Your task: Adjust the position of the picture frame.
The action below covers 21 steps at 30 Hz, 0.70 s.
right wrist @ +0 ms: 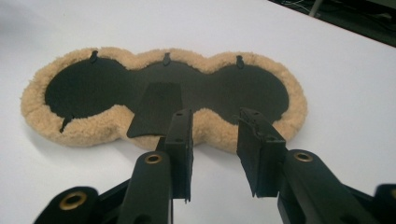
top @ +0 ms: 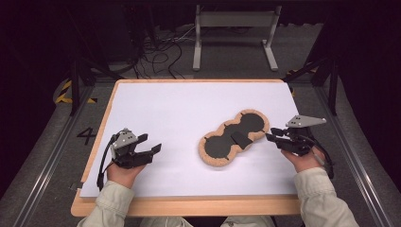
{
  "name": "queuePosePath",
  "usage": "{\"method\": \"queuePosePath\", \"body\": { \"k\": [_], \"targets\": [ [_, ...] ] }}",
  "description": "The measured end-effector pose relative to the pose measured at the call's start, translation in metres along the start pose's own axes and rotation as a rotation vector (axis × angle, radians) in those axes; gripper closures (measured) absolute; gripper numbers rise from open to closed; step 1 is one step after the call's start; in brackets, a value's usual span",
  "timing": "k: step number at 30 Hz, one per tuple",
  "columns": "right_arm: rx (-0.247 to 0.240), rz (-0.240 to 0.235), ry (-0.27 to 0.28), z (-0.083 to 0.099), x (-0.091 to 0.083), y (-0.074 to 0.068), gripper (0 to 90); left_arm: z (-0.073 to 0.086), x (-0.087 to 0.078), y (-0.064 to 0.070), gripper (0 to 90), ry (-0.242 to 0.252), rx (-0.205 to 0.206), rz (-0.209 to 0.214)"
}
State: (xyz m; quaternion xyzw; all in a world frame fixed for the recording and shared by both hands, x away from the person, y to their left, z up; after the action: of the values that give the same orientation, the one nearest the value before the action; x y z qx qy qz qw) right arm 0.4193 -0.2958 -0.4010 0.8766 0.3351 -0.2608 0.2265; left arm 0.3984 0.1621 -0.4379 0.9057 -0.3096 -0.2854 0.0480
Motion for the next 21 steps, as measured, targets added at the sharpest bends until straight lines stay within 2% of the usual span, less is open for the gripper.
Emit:
{"method": "queuePosePath", "body": {
  "k": [2, 3, 4, 5, 8, 12, 16, 21],
  "targets": [
    [0.041, -0.018, -0.009, -0.008, 0.002, 0.009, 69.6, 0.001, 0.0, 0.001, 33.1, -0.007, 0.005, -0.003],
    [0.041, -0.018, -0.009, -0.008, 0.002, 0.009, 69.6, 0.001, 0.0, 0.001, 33.1, -0.007, 0.005, -0.003],
    [0.079, -0.032, -0.019, -0.011, 0.004, 0.015, 72.4, 0.002, 0.001, 0.001, 33.1, -0.008, 0.014, -0.002],
    [0.079, -0.032, -0.019, -0.011, 0.004, 0.015, 72.4, 0.002, 0.001, 0.001, 33.1, -0.008, 0.014, -0.002],
    [0.098, -0.042, -0.054, -0.016, 0.012, 0.028, 76.5, 0.004, 0.0, 0.001, 33.3, -0.011, 0.023, -0.002],
    [0.086, -0.034, -0.096, -0.019, 0.02, 0.037, 80.7, 0.005, -0.001, 0.0, 33.2, -0.009, 0.014, -0.004],
    [0.075, -0.032, -0.109, -0.023, 0.026, 0.042, 85.0, 0.006, -0.002, -0.001, 33.1, -0.017, 0.011, -0.006],
    [0.083, -0.039, -0.11, -0.033, 0.035, 0.049, 88.6, 0.007, -0.001, -0.001, 32.8, -0.018, 0.013, -0.014]
  ]
}}
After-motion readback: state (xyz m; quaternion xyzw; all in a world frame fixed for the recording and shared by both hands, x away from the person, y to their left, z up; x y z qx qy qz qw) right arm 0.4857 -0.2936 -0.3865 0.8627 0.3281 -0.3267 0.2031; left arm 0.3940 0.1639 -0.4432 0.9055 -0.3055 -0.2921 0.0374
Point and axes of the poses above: each handheld gripper's, and its own axes: x roughly forward along the jaws, z roughly out of its underside, y roughly to its right, the point moved 5 cm from there along x, roughly forward along the jaws, and after that the axes turned 13 degrees about -x, right-handed, at the moved point
